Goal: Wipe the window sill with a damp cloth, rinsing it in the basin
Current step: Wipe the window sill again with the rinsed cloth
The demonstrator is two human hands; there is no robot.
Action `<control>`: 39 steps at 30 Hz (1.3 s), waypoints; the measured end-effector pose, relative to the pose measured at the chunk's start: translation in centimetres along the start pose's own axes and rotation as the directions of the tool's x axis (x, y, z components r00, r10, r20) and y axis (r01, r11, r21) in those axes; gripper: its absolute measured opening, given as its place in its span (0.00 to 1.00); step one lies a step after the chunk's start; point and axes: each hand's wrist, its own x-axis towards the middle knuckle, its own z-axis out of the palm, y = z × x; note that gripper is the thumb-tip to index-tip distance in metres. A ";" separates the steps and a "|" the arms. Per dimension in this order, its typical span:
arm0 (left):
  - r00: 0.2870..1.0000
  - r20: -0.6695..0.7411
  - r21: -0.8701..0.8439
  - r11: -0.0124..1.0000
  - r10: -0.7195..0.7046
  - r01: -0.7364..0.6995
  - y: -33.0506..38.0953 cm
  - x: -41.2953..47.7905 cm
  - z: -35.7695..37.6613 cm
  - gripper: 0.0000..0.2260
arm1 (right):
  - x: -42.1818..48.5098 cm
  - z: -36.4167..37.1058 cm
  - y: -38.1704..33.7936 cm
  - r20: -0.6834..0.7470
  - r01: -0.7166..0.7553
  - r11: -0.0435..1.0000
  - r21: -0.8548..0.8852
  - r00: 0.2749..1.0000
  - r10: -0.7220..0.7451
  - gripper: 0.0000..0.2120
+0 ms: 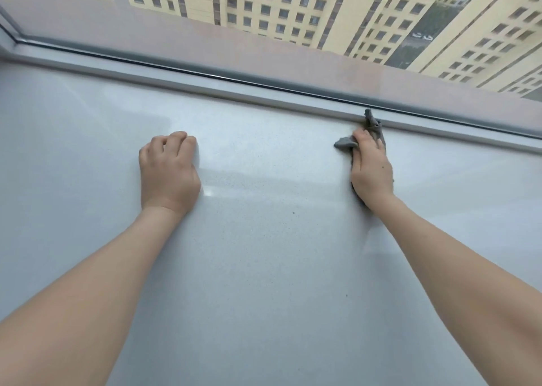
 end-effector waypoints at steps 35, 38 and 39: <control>0.988 0.069 -0.094 0.987 0.141 -0.134 -1.0 -8.2 -2.5 0.24 | -16.4 2.4 -5.5 0.187 0.283 0.959 0.015 0.941 -0.281 0.21; 0.986 0.094 -0.083 0.988 0.135 -0.127 -1.0 -8.1 -2.6 0.23 | -14.6 3.4 -7.1 0.165 0.129 0.991 0.021 0.978 -0.131 0.21; 0.987 0.102 -0.080 0.989 0.128 -0.120 -1.0 -8.0 -2.7 0.23 | -16.7 3.1 -7.0 0.184 0.153 0.988 0.026 0.971 -0.156 0.20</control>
